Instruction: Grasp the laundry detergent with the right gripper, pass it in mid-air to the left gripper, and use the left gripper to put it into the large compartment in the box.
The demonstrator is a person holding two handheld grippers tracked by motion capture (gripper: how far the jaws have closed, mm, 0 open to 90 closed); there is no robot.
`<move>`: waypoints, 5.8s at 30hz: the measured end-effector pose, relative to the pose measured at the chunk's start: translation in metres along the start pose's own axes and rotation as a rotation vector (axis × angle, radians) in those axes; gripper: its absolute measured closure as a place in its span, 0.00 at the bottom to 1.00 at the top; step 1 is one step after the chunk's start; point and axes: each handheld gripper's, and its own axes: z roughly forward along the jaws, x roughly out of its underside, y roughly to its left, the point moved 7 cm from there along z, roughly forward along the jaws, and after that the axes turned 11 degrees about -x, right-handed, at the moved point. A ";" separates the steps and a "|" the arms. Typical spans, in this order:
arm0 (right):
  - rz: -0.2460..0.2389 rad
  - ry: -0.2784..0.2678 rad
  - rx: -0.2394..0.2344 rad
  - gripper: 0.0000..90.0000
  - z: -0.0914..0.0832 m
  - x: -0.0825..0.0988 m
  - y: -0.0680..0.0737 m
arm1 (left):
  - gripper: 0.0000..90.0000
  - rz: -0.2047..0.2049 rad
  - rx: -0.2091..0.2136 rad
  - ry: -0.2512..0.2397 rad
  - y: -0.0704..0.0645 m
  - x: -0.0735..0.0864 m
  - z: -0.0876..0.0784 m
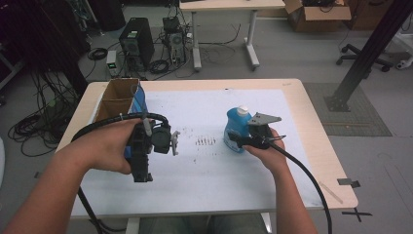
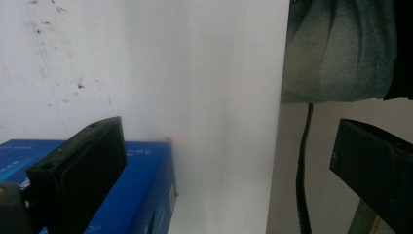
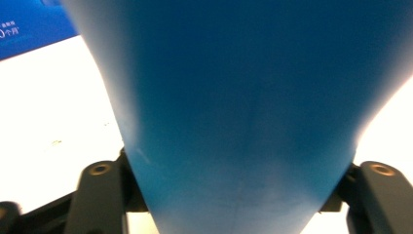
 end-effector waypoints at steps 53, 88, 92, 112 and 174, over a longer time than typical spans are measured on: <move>-0.303 0.032 -0.426 0.51 -0.073 -0.080 0.089 | 0.00 -0.001 -0.028 -0.011 0.022 -0.027 -0.027; -0.410 0.081 -0.605 0.51 0.002 -0.051 0.159 | 0.00 0.037 0.013 -0.058 0.023 -0.063 -0.030; -0.412 0.083 -0.604 0.51 0.007 -0.051 0.161 | 0.00 0.039 0.015 -0.066 0.024 -0.066 -0.028; -0.421 0.071 -0.617 0.51 0.031 -0.055 0.172 | 0.00 0.038 0.030 -0.072 0.021 -0.067 -0.018; -0.431 0.062 -0.621 0.50 0.041 -0.064 0.183 | 0.21 0.041 -0.008 -0.071 0.020 -0.062 -0.005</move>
